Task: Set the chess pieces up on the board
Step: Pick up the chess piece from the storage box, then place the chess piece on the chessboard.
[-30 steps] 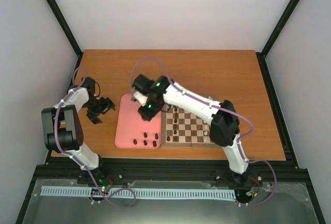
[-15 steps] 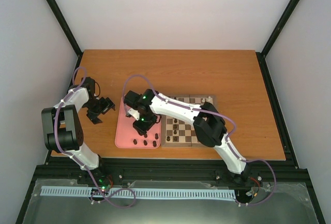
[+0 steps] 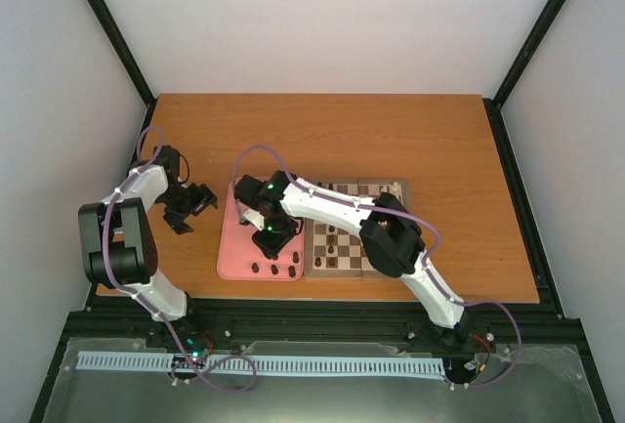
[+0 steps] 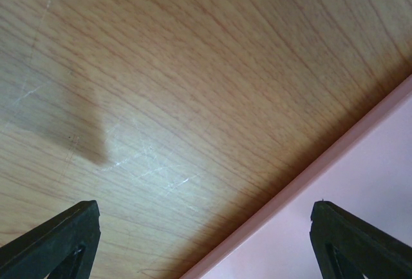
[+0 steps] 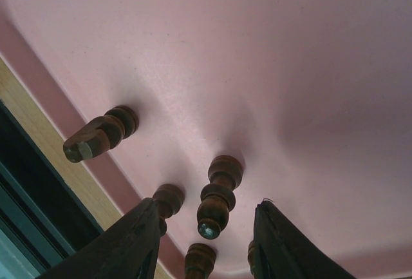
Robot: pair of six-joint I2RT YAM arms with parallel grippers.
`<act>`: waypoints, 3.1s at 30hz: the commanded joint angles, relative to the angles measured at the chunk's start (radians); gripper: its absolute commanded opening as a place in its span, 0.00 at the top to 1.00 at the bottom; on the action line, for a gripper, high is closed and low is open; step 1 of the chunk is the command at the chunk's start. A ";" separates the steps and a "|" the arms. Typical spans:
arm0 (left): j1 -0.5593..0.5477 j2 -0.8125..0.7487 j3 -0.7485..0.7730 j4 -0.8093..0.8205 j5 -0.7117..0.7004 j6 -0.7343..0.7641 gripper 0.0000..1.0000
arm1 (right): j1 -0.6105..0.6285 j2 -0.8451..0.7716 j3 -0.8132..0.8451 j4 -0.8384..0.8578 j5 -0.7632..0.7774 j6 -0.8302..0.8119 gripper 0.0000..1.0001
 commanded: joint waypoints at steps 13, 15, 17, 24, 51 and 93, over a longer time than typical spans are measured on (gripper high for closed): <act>0.005 -0.019 0.018 -0.001 0.005 0.015 0.00 | 0.002 0.049 0.008 -0.015 -0.002 0.007 0.76; 0.005 -0.020 0.019 -0.001 0.006 0.015 0.00 | 0.002 0.046 0.008 -0.017 0.011 0.009 0.84; 0.004 -0.019 0.021 -0.001 0.008 0.014 0.00 | 0.002 0.043 0.011 -0.021 0.028 0.012 0.91; 0.005 -0.020 0.027 -0.002 0.009 0.014 0.00 | -0.031 -0.013 0.066 -0.085 0.127 0.015 0.97; 0.006 0.024 0.038 0.001 0.005 0.015 0.00 | -0.336 -0.073 0.019 -0.142 0.093 -0.044 0.96; 0.005 0.035 0.044 -0.001 0.013 0.015 0.00 | -0.336 -0.049 -0.063 -0.040 0.155 -0.015 0.88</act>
